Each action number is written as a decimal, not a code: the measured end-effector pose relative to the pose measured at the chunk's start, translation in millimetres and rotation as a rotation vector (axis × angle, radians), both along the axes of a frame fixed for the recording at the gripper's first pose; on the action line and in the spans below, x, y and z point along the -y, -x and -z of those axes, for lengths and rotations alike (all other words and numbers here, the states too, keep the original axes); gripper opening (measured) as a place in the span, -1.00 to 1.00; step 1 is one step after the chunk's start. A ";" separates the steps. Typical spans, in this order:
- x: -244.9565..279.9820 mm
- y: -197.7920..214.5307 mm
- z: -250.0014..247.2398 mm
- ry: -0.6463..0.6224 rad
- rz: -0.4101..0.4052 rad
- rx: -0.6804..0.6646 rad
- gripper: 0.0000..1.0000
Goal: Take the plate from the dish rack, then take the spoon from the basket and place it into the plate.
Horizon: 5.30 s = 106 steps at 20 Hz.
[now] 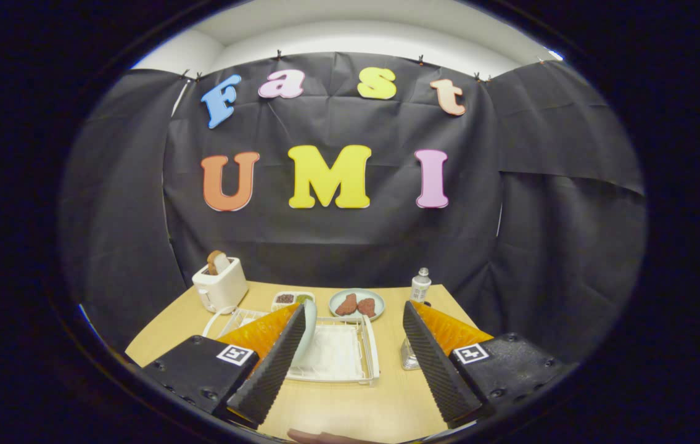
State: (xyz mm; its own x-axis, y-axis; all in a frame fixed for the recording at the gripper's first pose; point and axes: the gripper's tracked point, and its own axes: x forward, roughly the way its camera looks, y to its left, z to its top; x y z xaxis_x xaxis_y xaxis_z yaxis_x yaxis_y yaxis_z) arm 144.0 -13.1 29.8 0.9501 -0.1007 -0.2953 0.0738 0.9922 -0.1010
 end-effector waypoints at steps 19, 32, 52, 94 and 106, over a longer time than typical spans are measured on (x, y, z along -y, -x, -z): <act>-56.9 -168.4 114.4 0.187 0.157 -0.700 0.81; -52.7 -192.9 135.5 0.465 0.348 -0.756 -0.74; -40.4 -117.1 96.2 0.435 0.341 -0.663 -0.82; 103.9 20.7 321.1 -0.306 -0.019 -0.579 0.25; 159.9 -20.0 279.3 -0.256 0.023 -0.401 0.96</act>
State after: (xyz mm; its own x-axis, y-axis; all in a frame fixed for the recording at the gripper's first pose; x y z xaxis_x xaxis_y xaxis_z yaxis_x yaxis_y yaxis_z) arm 164.0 -173.1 -249.5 0.7543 0.0038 -0.6565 0.1008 0.9875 0.1215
